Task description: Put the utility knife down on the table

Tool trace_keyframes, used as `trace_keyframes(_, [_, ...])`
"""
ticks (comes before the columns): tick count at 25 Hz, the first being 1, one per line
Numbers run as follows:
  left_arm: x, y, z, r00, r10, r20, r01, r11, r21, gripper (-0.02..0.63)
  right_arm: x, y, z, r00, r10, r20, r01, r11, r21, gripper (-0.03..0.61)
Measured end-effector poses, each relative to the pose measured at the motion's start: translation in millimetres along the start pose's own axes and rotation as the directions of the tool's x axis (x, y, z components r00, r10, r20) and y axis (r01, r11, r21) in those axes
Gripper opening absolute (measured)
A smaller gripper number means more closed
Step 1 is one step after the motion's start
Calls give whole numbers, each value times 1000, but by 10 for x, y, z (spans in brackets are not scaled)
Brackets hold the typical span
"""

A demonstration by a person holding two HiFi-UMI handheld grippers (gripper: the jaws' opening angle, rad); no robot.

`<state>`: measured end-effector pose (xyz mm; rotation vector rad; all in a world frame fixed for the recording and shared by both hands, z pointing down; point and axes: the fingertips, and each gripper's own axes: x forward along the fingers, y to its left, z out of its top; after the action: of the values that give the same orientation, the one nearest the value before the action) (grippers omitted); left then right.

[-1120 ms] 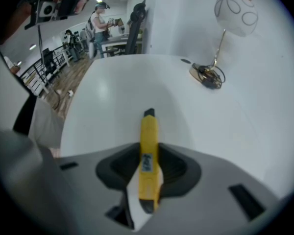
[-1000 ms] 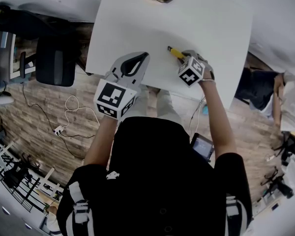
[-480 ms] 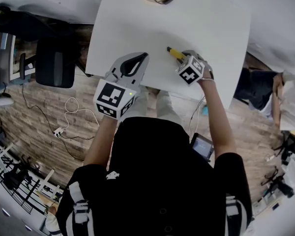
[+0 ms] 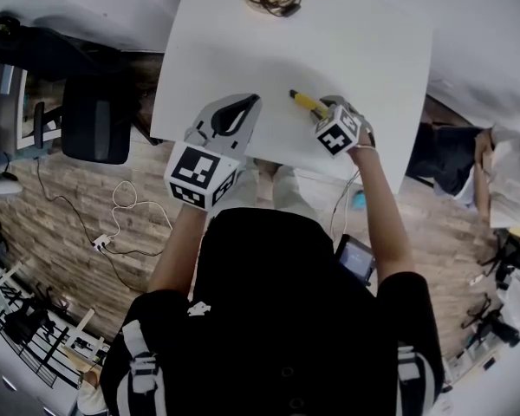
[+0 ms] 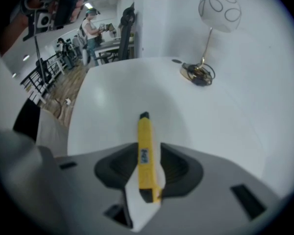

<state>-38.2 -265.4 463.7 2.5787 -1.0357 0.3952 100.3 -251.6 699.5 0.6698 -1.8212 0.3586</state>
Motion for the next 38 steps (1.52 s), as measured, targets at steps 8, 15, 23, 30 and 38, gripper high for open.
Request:
trace_keyframes(8, [-23,-26,203,999,-10,35,8,999,41,21,-374,-115,279,993,-40,112,31,997,77,127])
trace_keyframes(15, [-83,-34,405,998,-15,64,10,997,82,21,-860,-194,706,957,-100,273,60,987,149,60])
trace_keyframes(23, [-163,-84,673,993,-26,112,12,992,126,21,-1619,-331,1101,873,-240,425,152,961,231,37])
trace_keyframes(30, [-196,-90,868,988,-35,150,11,987,161,21,-2217,-398,1353,783,-325,530,204,940,274,35])
trace_keyframes(38, [-327,-162,1144,977,-43,208,0,979,205,21,-2893,-462,1507,661,-419,623,242,904,352,35])
